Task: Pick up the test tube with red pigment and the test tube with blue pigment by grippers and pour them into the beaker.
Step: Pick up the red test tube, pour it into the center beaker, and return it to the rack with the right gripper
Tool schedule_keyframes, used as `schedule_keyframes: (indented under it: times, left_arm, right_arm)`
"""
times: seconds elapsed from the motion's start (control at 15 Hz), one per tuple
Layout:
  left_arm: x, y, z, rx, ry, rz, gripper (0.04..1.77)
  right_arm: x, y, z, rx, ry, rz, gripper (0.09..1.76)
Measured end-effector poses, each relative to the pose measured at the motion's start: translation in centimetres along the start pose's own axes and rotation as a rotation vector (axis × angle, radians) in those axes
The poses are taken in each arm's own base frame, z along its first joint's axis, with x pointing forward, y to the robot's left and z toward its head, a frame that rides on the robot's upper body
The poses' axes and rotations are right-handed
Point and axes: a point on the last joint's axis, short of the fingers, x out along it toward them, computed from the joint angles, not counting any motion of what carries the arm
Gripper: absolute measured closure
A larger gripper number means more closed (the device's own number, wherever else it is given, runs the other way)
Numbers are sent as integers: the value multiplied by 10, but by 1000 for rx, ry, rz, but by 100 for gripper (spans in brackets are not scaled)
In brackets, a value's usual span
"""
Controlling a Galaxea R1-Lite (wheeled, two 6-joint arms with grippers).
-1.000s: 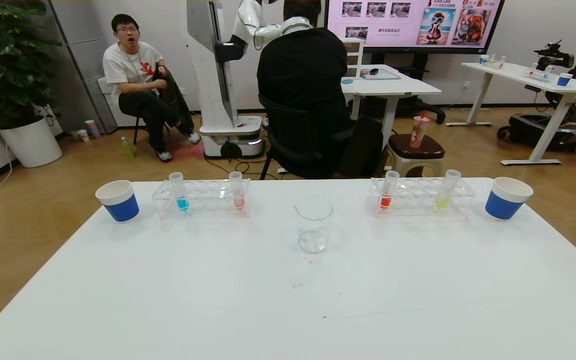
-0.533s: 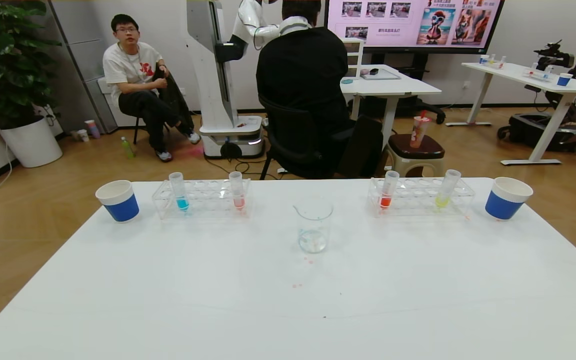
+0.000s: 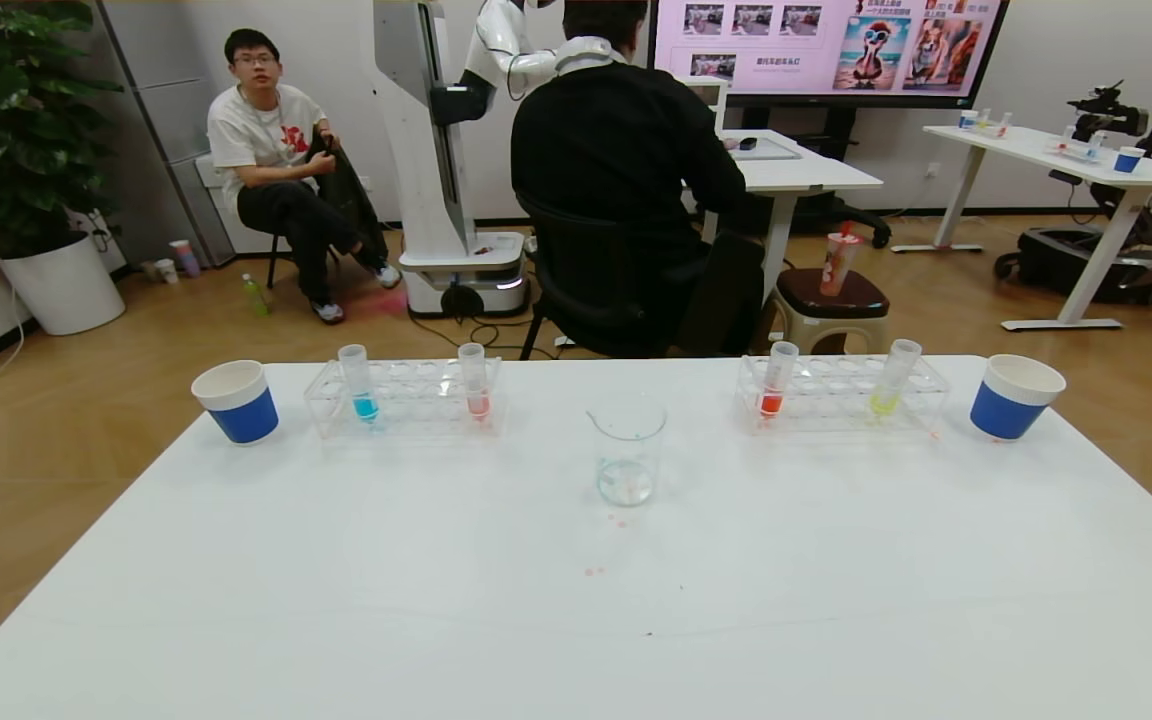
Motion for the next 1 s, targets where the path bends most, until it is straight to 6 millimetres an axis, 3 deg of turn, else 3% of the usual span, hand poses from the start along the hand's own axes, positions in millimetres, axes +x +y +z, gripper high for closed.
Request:
schedule_keyframes:
  times: [0.2,0.4,0.73,1.0]
  left_arm:
    - [0,0,0,0,0,0,7]
    - [0,0,0,0,0,0,7]
    - [0,0,0,0,0,0,7]
    - [0,0,0,0,0,0,7]
  right_arm:
    - [26,-1,34,4,3,6,11]
    - [62,-2,55,8,-6,27,11]
    - [133,2,60,27,93,77,11]
    - [197,10,46,37,108,99,11]
